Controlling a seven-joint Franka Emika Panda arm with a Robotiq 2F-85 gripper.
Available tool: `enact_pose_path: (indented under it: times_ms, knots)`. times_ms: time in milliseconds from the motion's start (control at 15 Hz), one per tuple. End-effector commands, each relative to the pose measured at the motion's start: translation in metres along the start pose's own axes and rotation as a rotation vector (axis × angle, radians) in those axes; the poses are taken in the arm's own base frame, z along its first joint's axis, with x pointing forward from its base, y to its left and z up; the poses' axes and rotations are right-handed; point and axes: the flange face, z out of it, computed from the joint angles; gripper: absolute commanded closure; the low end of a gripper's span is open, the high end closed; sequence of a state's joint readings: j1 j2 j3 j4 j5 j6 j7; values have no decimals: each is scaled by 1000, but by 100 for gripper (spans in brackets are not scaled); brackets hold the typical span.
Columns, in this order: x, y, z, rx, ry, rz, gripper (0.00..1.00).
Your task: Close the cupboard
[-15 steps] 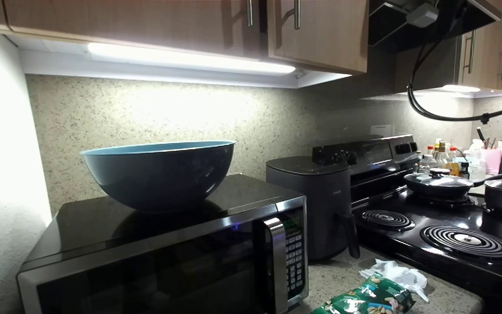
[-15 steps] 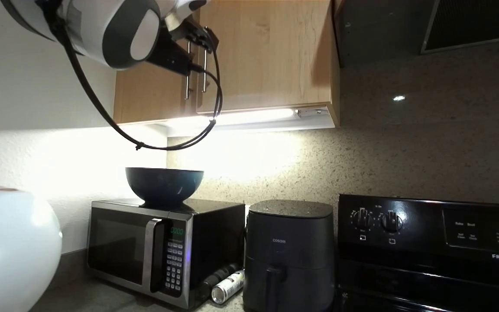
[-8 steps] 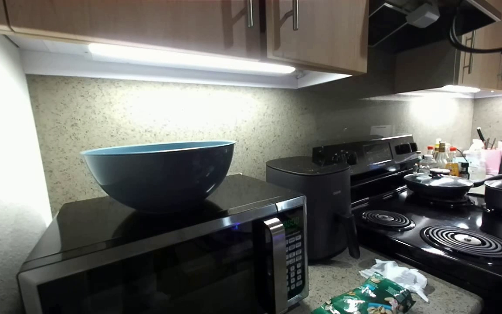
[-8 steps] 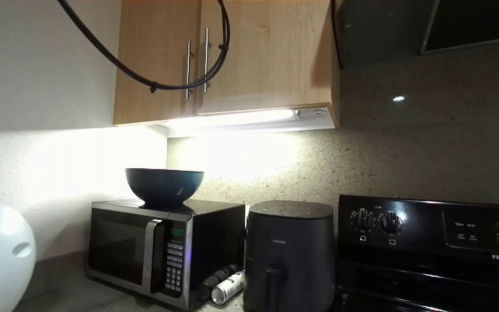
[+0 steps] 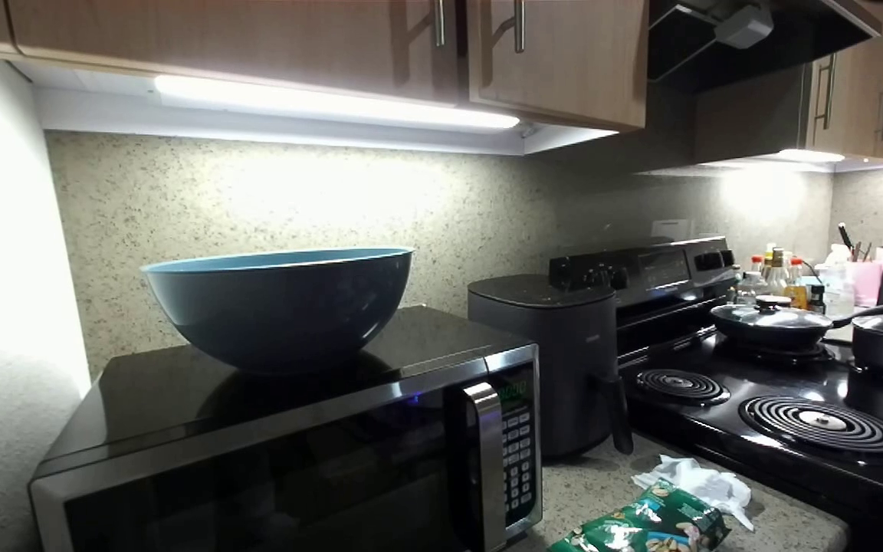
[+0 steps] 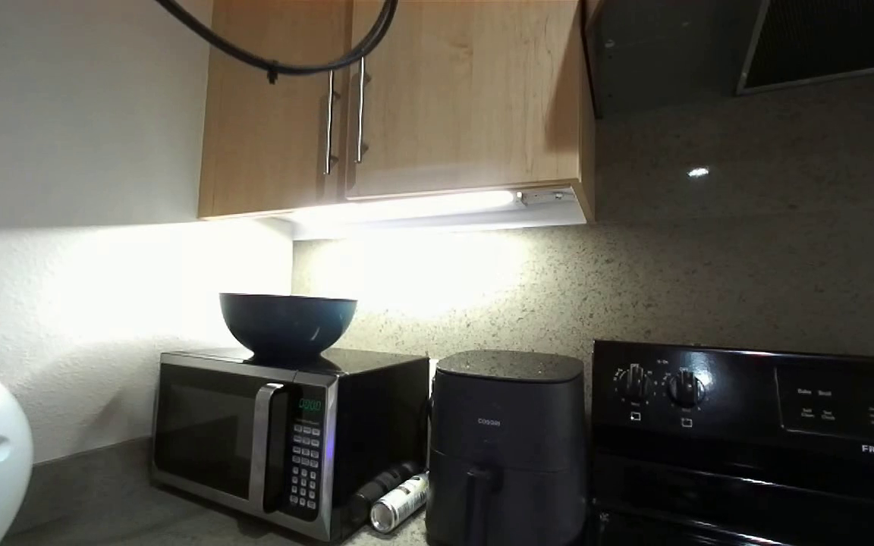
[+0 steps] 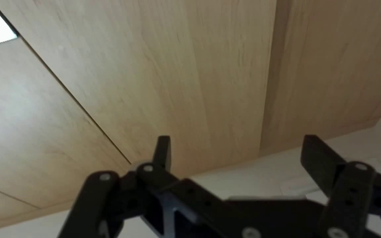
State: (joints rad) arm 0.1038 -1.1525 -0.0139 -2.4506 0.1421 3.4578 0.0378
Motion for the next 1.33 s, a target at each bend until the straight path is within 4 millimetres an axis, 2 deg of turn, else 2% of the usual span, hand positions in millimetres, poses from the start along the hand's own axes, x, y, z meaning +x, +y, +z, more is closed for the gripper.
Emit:
enact_pose_path:
  times_ms: [0, 67, 133, 267, 467, 867, 1133, 1200, 1267]
  knots:
    - [17, -31, 6, 6, 41, -90, 0]
    - [-1, -34, 13, 10, 14, -98, 0]
    - [20, -27, -1, 11, 42, -61, 0]
    - [16, -31, 1, 12, 34, -71, 0]
    - [20, -26, 0, 5, 40, -63, 0]
    - [-36, -53, 53, 69, -66, -110, 0]
    - [-27, -72, 79, 87, -68, -160, 0]
    - [-35, -66, 65, 80, -84, -133, 0]
    - [-31, -68, 69, 84, -78, -133, 0]
